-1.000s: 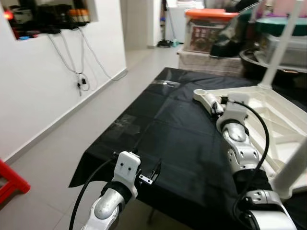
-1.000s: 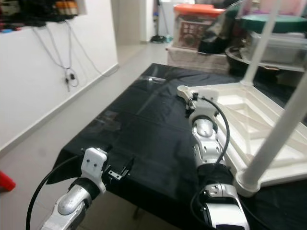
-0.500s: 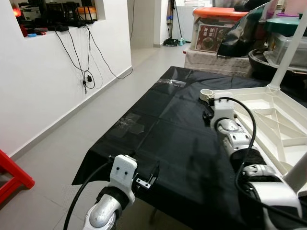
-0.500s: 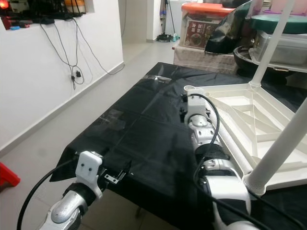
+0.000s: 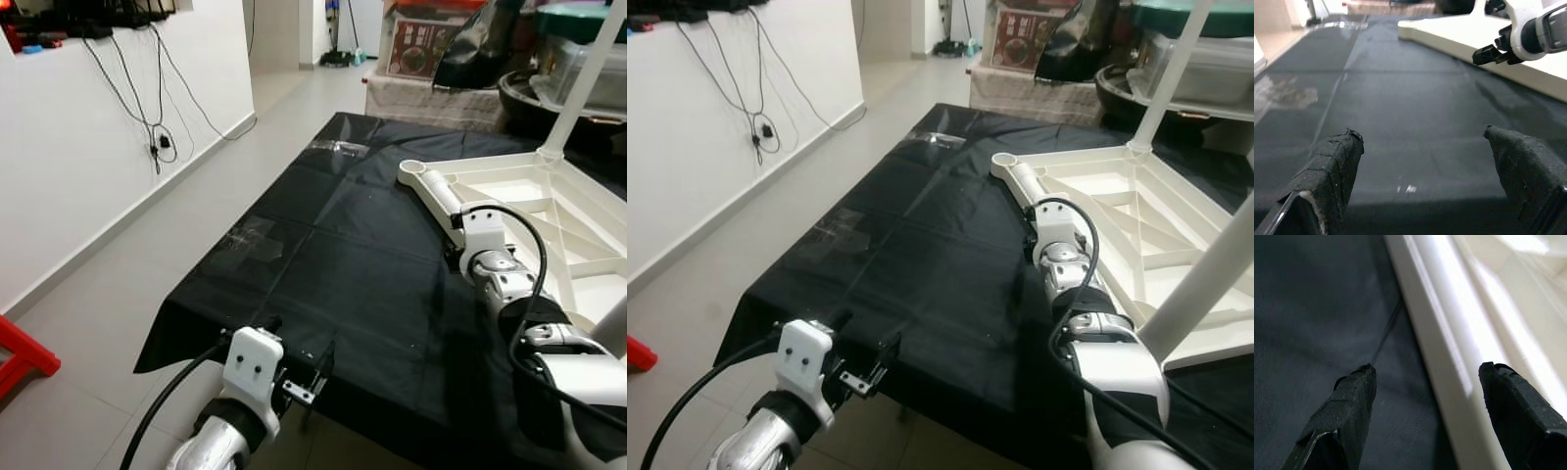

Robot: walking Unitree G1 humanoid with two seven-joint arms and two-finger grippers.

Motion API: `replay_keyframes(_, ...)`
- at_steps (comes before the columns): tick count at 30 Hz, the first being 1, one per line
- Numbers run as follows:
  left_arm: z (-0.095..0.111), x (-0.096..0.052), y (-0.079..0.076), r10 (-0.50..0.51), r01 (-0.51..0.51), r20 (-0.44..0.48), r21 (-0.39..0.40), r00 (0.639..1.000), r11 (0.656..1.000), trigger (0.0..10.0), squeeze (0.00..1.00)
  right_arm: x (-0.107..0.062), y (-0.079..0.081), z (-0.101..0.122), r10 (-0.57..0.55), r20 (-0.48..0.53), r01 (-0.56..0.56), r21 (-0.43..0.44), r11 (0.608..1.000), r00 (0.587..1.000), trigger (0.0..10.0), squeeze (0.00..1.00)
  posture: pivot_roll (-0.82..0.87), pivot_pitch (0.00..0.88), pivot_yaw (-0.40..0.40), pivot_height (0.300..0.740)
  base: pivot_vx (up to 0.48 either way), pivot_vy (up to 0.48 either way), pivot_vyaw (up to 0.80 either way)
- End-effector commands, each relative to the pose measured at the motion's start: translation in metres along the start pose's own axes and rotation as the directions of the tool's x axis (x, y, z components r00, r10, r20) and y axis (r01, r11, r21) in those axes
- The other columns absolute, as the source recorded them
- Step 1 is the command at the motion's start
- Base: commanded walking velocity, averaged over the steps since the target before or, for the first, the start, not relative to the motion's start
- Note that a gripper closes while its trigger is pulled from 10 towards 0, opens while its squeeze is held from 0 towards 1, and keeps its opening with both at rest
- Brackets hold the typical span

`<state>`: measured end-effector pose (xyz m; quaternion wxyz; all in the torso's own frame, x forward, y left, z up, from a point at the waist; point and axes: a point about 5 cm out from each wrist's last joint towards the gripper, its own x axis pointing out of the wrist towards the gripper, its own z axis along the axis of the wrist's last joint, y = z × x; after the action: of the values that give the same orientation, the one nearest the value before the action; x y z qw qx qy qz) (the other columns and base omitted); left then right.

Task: Building children table

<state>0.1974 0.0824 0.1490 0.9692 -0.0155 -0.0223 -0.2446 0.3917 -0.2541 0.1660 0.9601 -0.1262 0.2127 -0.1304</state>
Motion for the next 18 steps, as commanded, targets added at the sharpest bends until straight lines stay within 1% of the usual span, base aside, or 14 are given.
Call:
replay_keyframes(1, 0.001, -0.003, -0.001, -0.003, 0.003, -0.012, -0.009, 1.000, 1.000, 10.0, 0.00, 0.000, 0.003, -0.008, 0.041, -0.048, -0.042, -0.014, 0.999, 0.998, 10.0, 0.00, 0.19, 0.164, -0.015, 0.740, 0.000, 0.000, 0.00)
replay_keyframes(4, 0.001, -0.004, -0.001, -0.002, 0.002, -0.016, -0.011, 1.000, 1.000, 10.0, 0.00, 0.000, 0.006, -0.011, 0.072, -0.067, -0.074, -0.021, 0.997, 0.995, 10.0, 0.00, 0.19, 0.165, -0.014, 0.740, 0.000, 0.000, 0.00)
replay_keyframes(5, 0.002, -0.004, -0.002, -0.002, 0.002, -0.023, -0.013, 1.000, 1.000, 10.0, 0.00, 0.000, 0.008, -0.015, 0.096, -0.090, -0.099, -0.032, 0.995, 0.991, 10.0, 0.00, 0.19, 0.168, -0.015, 0.740, 0.000, 0.000, 0.00)
replay_keyframes(8, 0.003, -0.005, -0.002, -0.001, 0.001, -0.026, -0.015, 1.000, 1.000, 10.0, 0.00, 0.000, 0.011, -0.018, 0.126, -0.108, -0.129, -0.029, 0.991, 0.986, 10.0, 0.00, 0.19, 0.170, -0.014, 0.740, 0.000, 0.000, 0.00)
replay_keyframes(10, 0.003, -0.006, -0.002, 0.000, 0.000, -0.030, -0.018, 1.000, 1.000, 10.0, 0.00, 0.000, 0.016, -0.020, 0.177, -0.128, -0.184, -0.050, 0.982, 0.976, 10.0, 0.00, 0.19, 0.173, -0.017, 0.740, 0.000, 0.000, 0.00)
replay_keyframes(12, 0.003, -0.006, -0.002, 0.000, 0.000, -0.030, -0.018, 1.000, 1.000, 10.0, 0.00, 0.000, 0.016, -0.020, 0.177, -0.128, -0.184, -0.050, 0.982, 0.976, 10.0, 0.00, 0.19, 0.173, -0.017, 0.740, 0.000, 0.000, 0.00)
replay_keyframes(14, 0.004, -0.007, -0.003, 0.002, -0.003, -0.033, -0.021, 0.999, 1.000, 10.0, 0.00, -0.001, 0.019, -0.019, 0.199, -0.134, -0.209, -0.064, 0.976, 0.971, 10.0, 0.00, 0.19, 0.177, -0.019, 0.740, 0.000, 0.000, 0.00)
replay_keyframes(16, 0.005, -0.008, -0.004, 0.006, -0.007, -0.034, -0.023, 0.999, 1.000, 10.0, 0.00, -0.001, 0.021, -0.015, 0.201, -0.129, -0.210, -0.059, 0.976, 0.971, 10.0, 0.00, 0.19, 0.179, -0.021, 0.740, 0.000, 0.000, 0.00)
replay_keyframes(18, 0.006, -0.010, -0.005, 0.007, -0.008, -0.036, -0.023, 0.999, 1.000, 10.0, 0.00, -0.001, 0.022, -0.011, 0.198, -0.125, -0.203, -0.031, 0.979, 0.972, 10.0, 0.00, 0.19, 0.185, -0.019, 0.740, 0.000, 0.000, 0.00)
